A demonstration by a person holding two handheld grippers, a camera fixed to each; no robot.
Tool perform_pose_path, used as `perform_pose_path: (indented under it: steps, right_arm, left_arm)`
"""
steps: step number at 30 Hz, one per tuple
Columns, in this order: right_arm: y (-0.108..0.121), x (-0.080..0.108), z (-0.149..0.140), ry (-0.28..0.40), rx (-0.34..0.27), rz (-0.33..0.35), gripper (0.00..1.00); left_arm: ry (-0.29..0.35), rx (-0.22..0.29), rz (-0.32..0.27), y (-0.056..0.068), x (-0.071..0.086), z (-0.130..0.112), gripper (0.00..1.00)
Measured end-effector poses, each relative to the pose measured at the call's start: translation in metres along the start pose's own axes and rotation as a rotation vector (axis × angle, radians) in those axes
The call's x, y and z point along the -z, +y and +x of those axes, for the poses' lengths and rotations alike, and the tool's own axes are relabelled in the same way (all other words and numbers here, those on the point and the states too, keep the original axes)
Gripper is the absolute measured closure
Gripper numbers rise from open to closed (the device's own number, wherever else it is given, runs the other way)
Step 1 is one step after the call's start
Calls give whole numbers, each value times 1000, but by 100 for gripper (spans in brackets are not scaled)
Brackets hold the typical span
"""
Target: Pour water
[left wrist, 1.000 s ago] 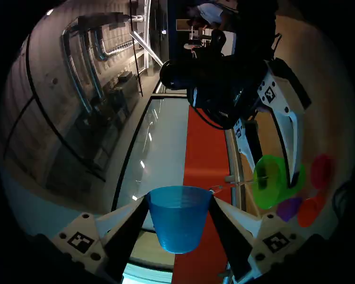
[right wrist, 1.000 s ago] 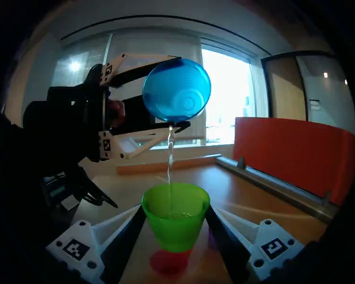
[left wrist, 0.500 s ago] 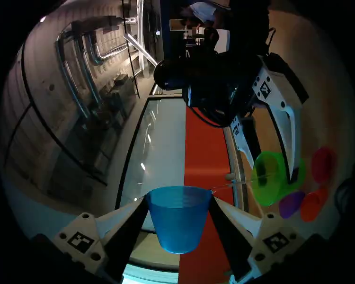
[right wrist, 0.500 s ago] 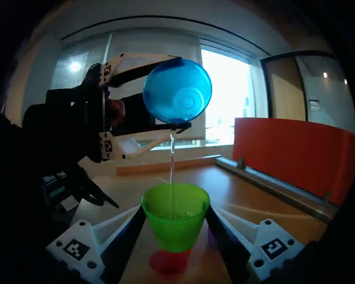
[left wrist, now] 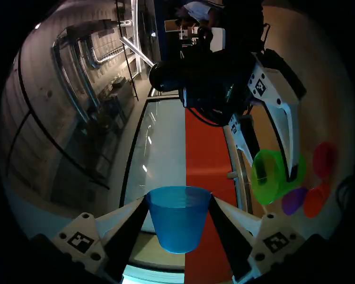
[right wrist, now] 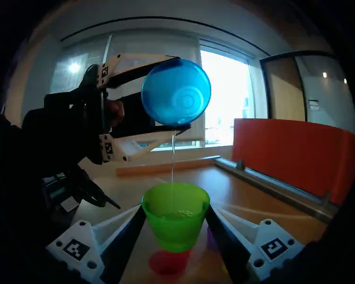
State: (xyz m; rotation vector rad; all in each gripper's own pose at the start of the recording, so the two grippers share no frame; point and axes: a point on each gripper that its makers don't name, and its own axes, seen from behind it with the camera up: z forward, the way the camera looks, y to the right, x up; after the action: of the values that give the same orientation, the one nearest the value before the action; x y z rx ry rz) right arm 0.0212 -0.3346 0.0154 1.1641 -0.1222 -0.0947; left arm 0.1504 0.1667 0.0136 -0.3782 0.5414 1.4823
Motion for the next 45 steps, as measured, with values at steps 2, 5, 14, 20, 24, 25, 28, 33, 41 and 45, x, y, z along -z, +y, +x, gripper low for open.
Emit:
perform_pose_path:
  steps: [2, 5, 14, 20, 24, 25, 28, 33, 41, 45]
  right_arm:
    - [0, 0, 0, 1, -1, 1, 11]
    - [0, 0, 0, 1, -1, 2, 10]
    - [-1, 0, 2, 2, 1, 2, 10]
    - [-2, -1, 3, 2, 3, 2, 10]
    - [-2, -1, 4, 2, 4, 2, 11]
    - [-2, -1, 4, 2, 5, 1, 11]
    - [-2, -1, 4, 4, 6, 0, 11]
    - [-2, 0, 4, 3, 9, -3, 11]
    - [-1, 1, 5, 6, 9, -8, 10]
    - [0, 1, 6, 7, 12, -11, 11]
  left_arm:
    - [0, -4, 0, 1, 1, 1, 12]
    - [2, -8, -1, 3, 3, 3, 12]
    - [2, -9, 2, 1, 3, 4, 12]
    - [1, -10, 2, 0, 1, 1, 12]
    - [-2, 1, -1, 0, -2, -2, 12]
    - [-3, 6, -2, 0, -2, -3, 12]
    - [-4, 24, -6, 1, -4, -5, 12]
    - [-10, 58, -3, -2, -6, -10, 12]
    - [-26, 220, 11, -5, -6, -21, 12]
    - [-30, 344, 23, -8, -5, -27, 12]
